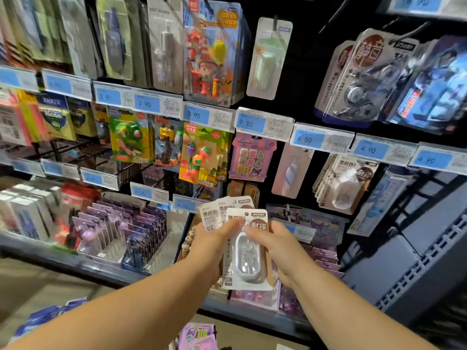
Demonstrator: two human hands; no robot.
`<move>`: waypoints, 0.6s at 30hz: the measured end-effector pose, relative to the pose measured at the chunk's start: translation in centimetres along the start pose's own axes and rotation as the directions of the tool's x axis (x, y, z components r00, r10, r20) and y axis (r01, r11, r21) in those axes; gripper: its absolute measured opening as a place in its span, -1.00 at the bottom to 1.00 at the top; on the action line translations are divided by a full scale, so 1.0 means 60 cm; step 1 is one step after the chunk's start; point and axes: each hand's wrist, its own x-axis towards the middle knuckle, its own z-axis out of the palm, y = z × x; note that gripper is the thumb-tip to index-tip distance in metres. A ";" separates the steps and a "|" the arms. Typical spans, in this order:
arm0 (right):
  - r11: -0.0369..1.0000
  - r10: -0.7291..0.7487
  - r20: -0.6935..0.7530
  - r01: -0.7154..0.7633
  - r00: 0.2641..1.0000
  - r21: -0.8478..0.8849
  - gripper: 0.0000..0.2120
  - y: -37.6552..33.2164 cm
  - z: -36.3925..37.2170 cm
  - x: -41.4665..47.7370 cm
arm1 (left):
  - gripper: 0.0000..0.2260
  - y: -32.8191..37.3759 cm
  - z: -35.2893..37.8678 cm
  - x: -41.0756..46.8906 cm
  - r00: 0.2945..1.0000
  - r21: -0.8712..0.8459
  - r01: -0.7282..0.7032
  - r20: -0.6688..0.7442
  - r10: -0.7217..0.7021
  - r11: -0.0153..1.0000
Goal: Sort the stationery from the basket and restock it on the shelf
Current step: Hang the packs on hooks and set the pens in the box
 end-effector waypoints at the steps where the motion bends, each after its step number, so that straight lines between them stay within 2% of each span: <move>1: 1.000 -0.008 0.017 0.009 1.000 -0.015 -0.65 0.003 -0.001 0.000 | -0.65 0.002 0.000 0.001 1.000 -0.009 0.000 -0.006 0.000 1.000; 5: 0.999 -0.040 0.046 0.040 0.998 -0.003 -0.66 0.005 -0.009 0.003 | -0.73 0.002 -0.003 0.007 0.997 -0.051 -0.061 -0.056 0.058 0.997; 9: 0.998 -0.058 0.023 0.058 0.998 -0.020 -0.74 0.006 -0.018 0.004 | -0.62 0.000 -0.002 0.016 0.993 0.007 -0.099 -0.064 0.099 0.995; 13: 0.998 -0.063 0.044 0.063 0.997 0.002 -0.81 0.007 -0.020 -0.001 | -0.45 0.001 0.007 0.009 0.993 -0.013 -0.095 -0.066 0.094 0.995; 16: 0.997 -0.055 0.054 0.052 0.997 0.052 -0.83 0.006 -0.021 -0.006 | -0.59 0.000 0.015 0.001 0.994 -0.006 -0.082 -0.077 0.082 0.997; 18: 0.997 -0.049 0.050 0.046 0.998 0.065 -0.82 0.006 -0.023 -0.009 | -0.58 0.001 0.021 -0.004 0.997 0.025 -0.062 -0.054 0.063 0.998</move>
